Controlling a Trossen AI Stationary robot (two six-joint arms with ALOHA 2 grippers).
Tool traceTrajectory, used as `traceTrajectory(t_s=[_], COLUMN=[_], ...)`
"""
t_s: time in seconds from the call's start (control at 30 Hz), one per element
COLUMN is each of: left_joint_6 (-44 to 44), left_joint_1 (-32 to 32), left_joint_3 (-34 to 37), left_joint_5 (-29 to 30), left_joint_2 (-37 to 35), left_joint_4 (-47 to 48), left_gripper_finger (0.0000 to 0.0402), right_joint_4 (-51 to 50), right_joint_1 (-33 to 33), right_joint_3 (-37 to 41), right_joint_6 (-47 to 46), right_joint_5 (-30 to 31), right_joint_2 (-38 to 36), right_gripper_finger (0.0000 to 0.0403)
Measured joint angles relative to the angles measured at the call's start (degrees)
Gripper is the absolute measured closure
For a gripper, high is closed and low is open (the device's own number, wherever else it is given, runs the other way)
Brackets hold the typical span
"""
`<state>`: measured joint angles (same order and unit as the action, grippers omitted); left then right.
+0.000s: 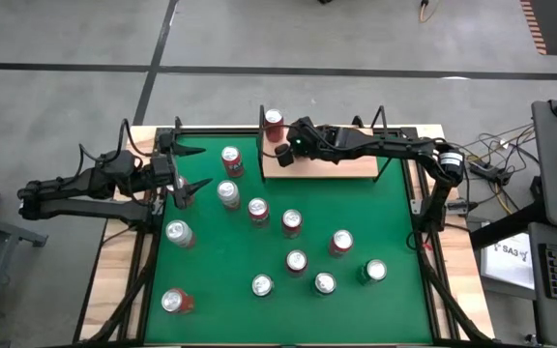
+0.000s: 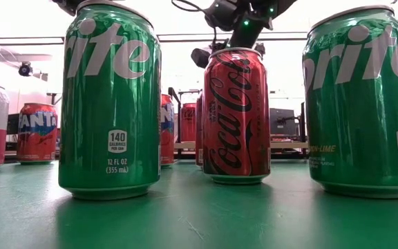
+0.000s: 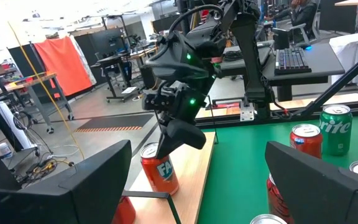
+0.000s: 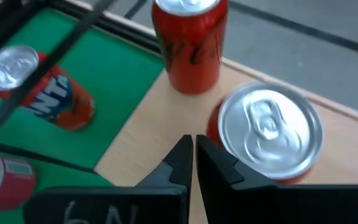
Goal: Place canned beverage on shelf
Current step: Put the red soda can on the shelf
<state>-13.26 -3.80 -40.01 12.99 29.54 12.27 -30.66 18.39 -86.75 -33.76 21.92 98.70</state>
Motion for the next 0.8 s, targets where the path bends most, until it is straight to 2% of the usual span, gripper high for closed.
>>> traceTrajectory(t_s=[0.17, 0.8], left_joint_6=[0.0, -0.18], left_joint_1=[-0.01, 0.0], left_joint_3=[0.0, 0.0], left_joint_5=[0.0, -0.01], left_joint_2=[0.0, 0.0], left_joint_4=[0.06, 0.24], left_gripper_finger=[0.0048, 0.0048], right_joint_4=[0.94, 1.42], right_joint_1=[1.26, 4.92], right_joint_3=[-0.08, 2.04], right_joint_6=[0.79, 0.79], right_joint_5=[2.66, 4.45], right_joint_2=[0.0, -0.02], right_gripper_finger=[0.039, 0.039])
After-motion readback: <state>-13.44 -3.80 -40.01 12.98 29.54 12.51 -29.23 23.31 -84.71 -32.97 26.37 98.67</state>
